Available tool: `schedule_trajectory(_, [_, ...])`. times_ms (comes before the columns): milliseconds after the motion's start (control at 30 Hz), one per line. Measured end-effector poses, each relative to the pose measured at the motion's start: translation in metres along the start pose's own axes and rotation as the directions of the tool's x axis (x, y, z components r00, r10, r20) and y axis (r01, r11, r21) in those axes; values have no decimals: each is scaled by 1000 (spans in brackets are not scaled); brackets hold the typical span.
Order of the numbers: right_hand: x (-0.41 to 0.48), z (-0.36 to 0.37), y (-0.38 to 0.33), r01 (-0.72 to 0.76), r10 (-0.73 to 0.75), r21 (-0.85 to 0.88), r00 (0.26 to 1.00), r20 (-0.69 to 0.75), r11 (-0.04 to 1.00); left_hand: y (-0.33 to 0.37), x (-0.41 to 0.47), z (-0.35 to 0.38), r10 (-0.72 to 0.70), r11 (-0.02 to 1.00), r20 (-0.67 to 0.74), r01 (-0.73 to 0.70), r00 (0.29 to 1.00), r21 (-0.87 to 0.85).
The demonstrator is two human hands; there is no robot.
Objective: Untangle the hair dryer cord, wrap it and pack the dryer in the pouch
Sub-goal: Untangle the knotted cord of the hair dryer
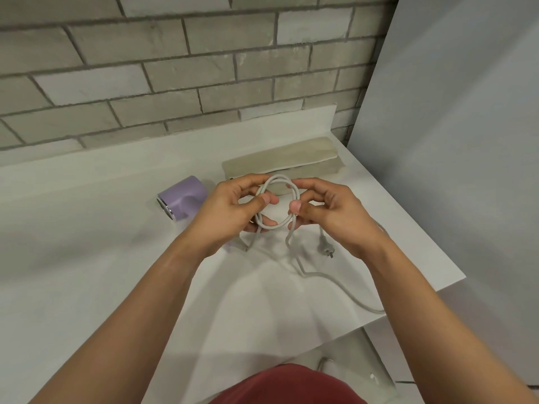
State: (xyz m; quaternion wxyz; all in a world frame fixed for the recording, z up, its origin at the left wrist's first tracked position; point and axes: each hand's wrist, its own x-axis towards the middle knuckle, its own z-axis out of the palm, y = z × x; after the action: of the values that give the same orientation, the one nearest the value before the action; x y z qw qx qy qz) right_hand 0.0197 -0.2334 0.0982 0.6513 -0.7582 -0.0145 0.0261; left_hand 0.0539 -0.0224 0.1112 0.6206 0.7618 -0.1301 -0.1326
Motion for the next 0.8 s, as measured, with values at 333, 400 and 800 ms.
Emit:
schedule_trajectory(333, [9,12,6,-65,51,-95,988,-144,993,-4,-1,6,-76,997,62,78,995,-23])
schedule_trajectory(400, [10,12,2,-48,25,-169,991,-133,984,-1,1,6,-122,990,48,126,991,-68])
schedule_trajectory(800, [7,16,8,-1,-22,-220,995,-102,975,1,9,12,-99,991,-39,102,994,87])
